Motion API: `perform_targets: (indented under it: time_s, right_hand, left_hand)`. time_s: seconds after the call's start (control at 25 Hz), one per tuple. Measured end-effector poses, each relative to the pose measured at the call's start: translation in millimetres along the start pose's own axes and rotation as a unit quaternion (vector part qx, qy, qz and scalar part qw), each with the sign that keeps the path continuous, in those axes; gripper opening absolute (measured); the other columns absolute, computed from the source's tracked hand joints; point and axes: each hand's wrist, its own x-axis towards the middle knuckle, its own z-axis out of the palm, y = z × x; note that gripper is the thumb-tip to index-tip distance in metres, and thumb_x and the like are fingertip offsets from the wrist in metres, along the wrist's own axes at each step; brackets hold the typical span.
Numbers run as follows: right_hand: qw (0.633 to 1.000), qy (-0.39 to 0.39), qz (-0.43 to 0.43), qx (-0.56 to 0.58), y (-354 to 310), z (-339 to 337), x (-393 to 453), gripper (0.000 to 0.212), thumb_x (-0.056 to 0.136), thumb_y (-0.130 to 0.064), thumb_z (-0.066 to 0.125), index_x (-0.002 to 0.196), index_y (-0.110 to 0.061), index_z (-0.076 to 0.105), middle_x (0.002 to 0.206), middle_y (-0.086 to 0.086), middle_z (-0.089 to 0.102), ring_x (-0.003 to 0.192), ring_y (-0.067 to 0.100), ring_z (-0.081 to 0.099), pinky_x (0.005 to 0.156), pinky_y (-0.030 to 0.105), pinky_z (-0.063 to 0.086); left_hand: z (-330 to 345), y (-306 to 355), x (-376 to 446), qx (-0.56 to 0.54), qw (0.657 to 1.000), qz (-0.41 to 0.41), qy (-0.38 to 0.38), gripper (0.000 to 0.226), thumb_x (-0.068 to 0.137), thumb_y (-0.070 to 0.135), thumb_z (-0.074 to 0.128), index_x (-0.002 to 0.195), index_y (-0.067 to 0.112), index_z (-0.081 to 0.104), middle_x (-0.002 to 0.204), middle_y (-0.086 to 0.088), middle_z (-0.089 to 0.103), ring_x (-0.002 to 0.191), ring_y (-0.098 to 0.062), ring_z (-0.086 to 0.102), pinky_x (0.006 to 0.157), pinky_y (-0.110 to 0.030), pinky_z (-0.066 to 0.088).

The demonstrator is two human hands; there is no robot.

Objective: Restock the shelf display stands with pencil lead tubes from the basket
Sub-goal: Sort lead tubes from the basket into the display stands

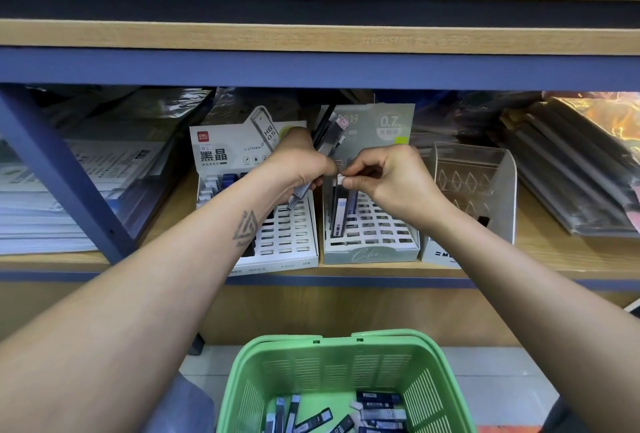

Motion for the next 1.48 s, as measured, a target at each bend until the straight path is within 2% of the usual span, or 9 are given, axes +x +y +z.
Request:
perform_targets:
  time_s: [0.16,0.32,0.44,0.68,0.84,0.92,1.12,1.28,1.48]
  right_hand:
    - [0.999,-0.025,-0.006,-0.046,1.4,1.8,2.2,0.006,0.086,-0.015,0.079,0.089,-0.021,0.081,0.081,-0.014,0.074,0.08,0.0,0.068,0.074,0.01,0.049]
    - [0.993,-0.021,-0.05,-0.102,0.1,3.0,3.0,0.007,0.087,-0.015,0.079,0.093,-0.016,0.081,0.089,-0.006,0.074,0.084,0.011,0.068,0.078,0.024,0.052]
    - [0.987,-0.014,-0.099,-0.127,0.6,1.8,2.0,0.009,0.086,-0.011,0.079,0.094,-0.013,0.081,0.093,-0.007,0.069,0.088,0.015,0.067,0.077,0.023,0.05]
    - [0.981,-0.024,-0.13,-0.139,4.7,6.4,-2.8,0.01,0.086,-0.009,0.078,0.095,-0.013,0.081,0.095,-0.002,0.071,0.089,0.02,0.068,0.079,0.041,0.055]
    - [0.976,-0.04,-0.133,-0.166,1.4,5.5,-4.4,0.012,0.089,-0.012,0.074,0.1,-0.013,0.08,0.094,-0.004,0.066,0.089,0.02,0.064,0.079,0.039,0.053]
    - [0.985,-0.041,-0.102,-0.134,-2.0,0.2,-3.7,0.013,0.09,-0.012,0.073,0.101,-0.013,0.08,0.095,-0.006,0.066,0.088,0.014,0.063,0.08,0.029,0.05]
    - [0.992,0.117,0.042,0.026,-6.9,-19.3,1.6,0.018,0.09,-0.002,0.066,0.096,-0.015,0.077,0.09,-0.005,0.073,0.077,0.004,0.064,0.072,0.016,0.048]
    - [0.978,0.029,0.109,0.176,-22.1,-7.6,-2.7,0.016,0.091,-0.018,0.074,0.105,-0.009,0.073,0.09,0.009,0.075,0.07,0.012,0.065,0.057,0.022,0.047]
    - [0.949,0.003,0.178,0.262,-31.7,3.7,-2.4,0.018,0.085,-0.014,0.08,0.095,-0.004,0.069,0.075,0.008,0.073,0.059,0.013,0.065,0.05,0.02,0.044]
  left_hand:
    - [0.1,-0.5,0.6,-0.001,1.0,0.0,-0.001,0.031,0.073,-0.002,0.073,0.102,-0.01,0.063,0.07,-0.017,0.061,0.057,-0.025,0.057,0.057,-0.032,0.046]
    - [-0.4,-1.7,1.6,0.007,1.0,0.001,0.001,0.024,0.073,-0.001,0.073,0.094,-0.004,0.063,0.067,-0.015,0.06,0.051,-0.023,0.054,0.053,-0.029,0.045]
    - [-1.9,-2.8,2.1,0.015,1.0,-0.002,0.002,0.022,0.072,0.002,0.075,0.09,-0.002,0.063,0.064,-0.013,0.06,0.047,-0.021,0.052,0.055,-0.029,0.046]
    - [-1.5,-4.9,3.9,-0.001,1.0,-0.01,-0.003,0.032,0.072,0.002,0.079,0.099,-0.004,0.063,0.065,-0.015,0.062,0.047,-0.021,0.054,0.053,-0.029,0.047]
    - [-2.0,-5.5,2.7,-0.005,1.0,-0.009,-0.005,0.027,0.072,0.002,0.079,0.093,-0.001,0.063,0.061,-0.011,0.06,0.042,-0.017,0.051,0.046,-0.025,0.044]
    - [-5.2,-5.6,1.4,-0.032,0.999,-0.013,-0.011,0.024,0.072,0.002,0.08,0.089,0.0,0.064,0.058,-0.007,0.059,0.04,-0.013,0.051,0.043,-0.023,0.043]
    - [-28.2,-5.8,-8.5,-0.192,0.97,-0.085,-0.123,0.018,0.083,0.008,0.079,0.089,0.006,0.062,0.057,-0.001,0.06,0.046,-0.01,0.053,0.044,-0.02,0.046]
    - [-34.2,-9.2,-28.7,-0.219,0.941,-0.071,-0.247,0.024,0.085,0.008,0.077,0.104,0.002,0.063,0.07,-0.007,0.064,0.058,-0.014,0.059,0.051,-0.023,0.053]
    - [-30.0,-7.9,-41.3,-0.235,0.936,-0.05,-0.256,0.021,0.089,0.001,0.071,0.108,-0.004,0.063,0.076,-0.012,0.064,0.057,-0.015,0.061,0.053,-0.024,0.055]
